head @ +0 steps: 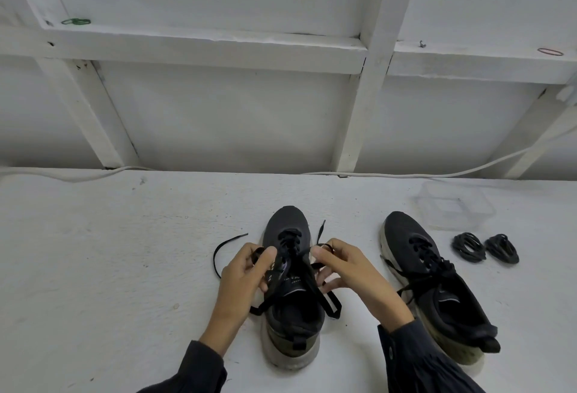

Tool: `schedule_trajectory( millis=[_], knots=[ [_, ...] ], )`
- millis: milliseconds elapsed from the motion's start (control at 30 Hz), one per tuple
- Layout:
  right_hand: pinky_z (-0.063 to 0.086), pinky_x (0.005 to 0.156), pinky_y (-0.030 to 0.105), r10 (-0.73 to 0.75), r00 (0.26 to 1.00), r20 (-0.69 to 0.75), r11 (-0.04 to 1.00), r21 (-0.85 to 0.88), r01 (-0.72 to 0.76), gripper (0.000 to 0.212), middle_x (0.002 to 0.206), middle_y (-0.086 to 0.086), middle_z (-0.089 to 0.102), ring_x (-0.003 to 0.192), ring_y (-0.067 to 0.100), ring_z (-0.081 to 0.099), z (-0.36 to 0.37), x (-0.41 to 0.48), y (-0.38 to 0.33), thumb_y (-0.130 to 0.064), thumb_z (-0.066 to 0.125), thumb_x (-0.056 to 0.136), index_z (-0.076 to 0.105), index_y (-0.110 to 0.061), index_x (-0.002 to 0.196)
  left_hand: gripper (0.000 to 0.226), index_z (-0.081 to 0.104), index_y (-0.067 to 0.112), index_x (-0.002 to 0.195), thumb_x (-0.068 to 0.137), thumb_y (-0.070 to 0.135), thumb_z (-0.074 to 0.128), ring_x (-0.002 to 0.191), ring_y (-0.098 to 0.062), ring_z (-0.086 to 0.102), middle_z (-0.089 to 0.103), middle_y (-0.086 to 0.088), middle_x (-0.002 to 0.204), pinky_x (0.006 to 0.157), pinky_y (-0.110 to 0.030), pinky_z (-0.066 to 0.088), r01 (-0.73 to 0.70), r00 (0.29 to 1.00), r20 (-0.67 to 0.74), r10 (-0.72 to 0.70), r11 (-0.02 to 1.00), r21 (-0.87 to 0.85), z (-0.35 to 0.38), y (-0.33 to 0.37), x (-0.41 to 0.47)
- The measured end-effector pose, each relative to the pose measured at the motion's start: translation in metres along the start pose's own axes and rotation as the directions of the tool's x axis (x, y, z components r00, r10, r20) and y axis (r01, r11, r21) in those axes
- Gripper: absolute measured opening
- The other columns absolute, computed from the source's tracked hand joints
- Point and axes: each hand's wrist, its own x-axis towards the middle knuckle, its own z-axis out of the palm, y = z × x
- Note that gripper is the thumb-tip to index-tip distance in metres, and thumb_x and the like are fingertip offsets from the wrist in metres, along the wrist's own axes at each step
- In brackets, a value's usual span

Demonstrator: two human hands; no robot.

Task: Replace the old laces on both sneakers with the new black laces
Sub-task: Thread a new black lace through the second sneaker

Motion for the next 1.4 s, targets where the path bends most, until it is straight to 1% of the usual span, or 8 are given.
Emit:
schedule_trajectory(
  millis=[167,367,500,667,833,967,1100,1400],
  knots=[
    [0.049,0.06,0.027,0.101,0.987,0.125,0.968,-0.241,-0.068,0.064,0.074,0.003,0.061,0.064,0.015,0.056,-0.006,-0.012,0.008,-0.035,0.089,0.063,0.047,-0.011,0.104,0.078,0.035,0.049,0.116,0.055,0.067,0.08,0.075,-0.001,0.065,0.066,0.012,0.091,0.072,-0.026,0.053,-0.006,0.976,0.194,-0.098,0.88,0.475,-0.021,-0.004,-0.009],
    [0.046,0.061,0.025,0.072,0.985,0.158,0.98,-0.193,-0.04,0.05,0.066,0.012,0.066,0.059,0.024,0.059,-0.018,-0.025,-0.009,-0.004,0.072,0.085,0.043,-0.016,0.124,0.076,0.035,0.046,0.134,0.077,0.025,0.081,0.05,-0.017,0.06,0.069,0.0,0.081,0.054,-0.03,0.053,-0.002,0.974,0.219,-0.066,0.956,0.295,-0.031,0.019,-0.014],
    [0.042,0.052,0.023,-0.119,0.993,0.0,0.976,-0.181,0.117,0.052,0.061,0.002,0.058,0.049,0.019,0.05,-0.014,-0.029,-0.042,-0.011,0.074,0.086,0.047,-0.03,0.126,0.052,0.053,0.045,0.124,0.081,0.028,0.077,0.054,-0.013,0.055,0.068,0.007,0.081,0.068,-0.041,0.055,-0.226,0.968,0.19,0.165,0.9,0.372,-0.041,0.052,-0.011],
    [0.036,0.048,0.022,-0.158,0.953,0.26,0.883,-0.395,0.254,0.023,0.059,-0.002,0.054,0.046,0.011,0.044,0.022,-0.014,-0.068,-0.018,0.08,0.08,0.07,-0.024,0.1,0.029,0.066,0.041,0.105,0.082,0.027,0.077,0.082,-0.007,0.062,0.065,0.019,0.087,0.076,-0.012,0.045,-0.501,0.863,0.284,0.418,0.78,0.374,-0.03,0.094,-0.005],
    [0.036,0.046,0.023,-0.203,0.961,0.189,0.87,-0.415,0.266,0.025,0.054,0.002,0.057,0.043,0.011,0.044,0.031,0.004,-0.085,-0.018,0.075,0.084,0.068,-0.019,0.061,0.019,0.066,0.03,0.102,0.084,0.026,0.073,0.103,-0.007,0.057,0.062,0.023,0.102,0.092,-0.027,0.043,-0.622,0.707,0.001,0.708,0.62,0.478,-0.014,0.09,0.01],
    [0.034,0.045,0.017,-0.288,0.951,0.114,0.871,-0.382,0.309,0.027,0.06,0.009,0.058,0.044,0.012,0.043,0.018,0.008,-0.107,-0.016,0.076,0.083,0.063,0.002,0.067,0.028,0.059,0.022,0.103,0.081,0.024,0.077,0.11,-0.016,0.055,0.054,0.013,0.109,0.094,-0.022,0.043,-0.536,0.756,-0.263,0.599,0.798,0.275,0.002,0.052,0.001],
    [0.031,0.046,0.015,-0.317,0.937,0.147,0.838,-0.42,0.349,0.031,0.049,0.003,0.049,0.043,0.01,0.038,0.016,0.01,-0.119,-0.018,0.079,0.081,0.06,-0.007,0.059,0.031,0.065,0.024,0.101,0.076,0.032,0.082,0.1,-0.004,0.063,0.068,0.015,0.099,0.083,-0.013,0.046,-0.286,0.957,0.08,0.279,0.955,0.084,0.018,0.026,0.001],
    [0.031,0.049,0.017,-0.357,0.923,0.143,0.907,-0.182,0.379,0.032,0.06,0.01,0.054,0.049,0.011,0.037,0.016,0.016,-0.13,-0.013,0.079,0.077,0.065,0.015,0.083,0.027,0.072,0.033,0.078,0.065,0.056,0.077,0.093,0.002,0.064,0.072,0.017,0.088,0.087,-0.02,0.046,-0.24,0.963,0.179,0.202,0.944,0.225,0.032,0.011,0.014]
  ],
)
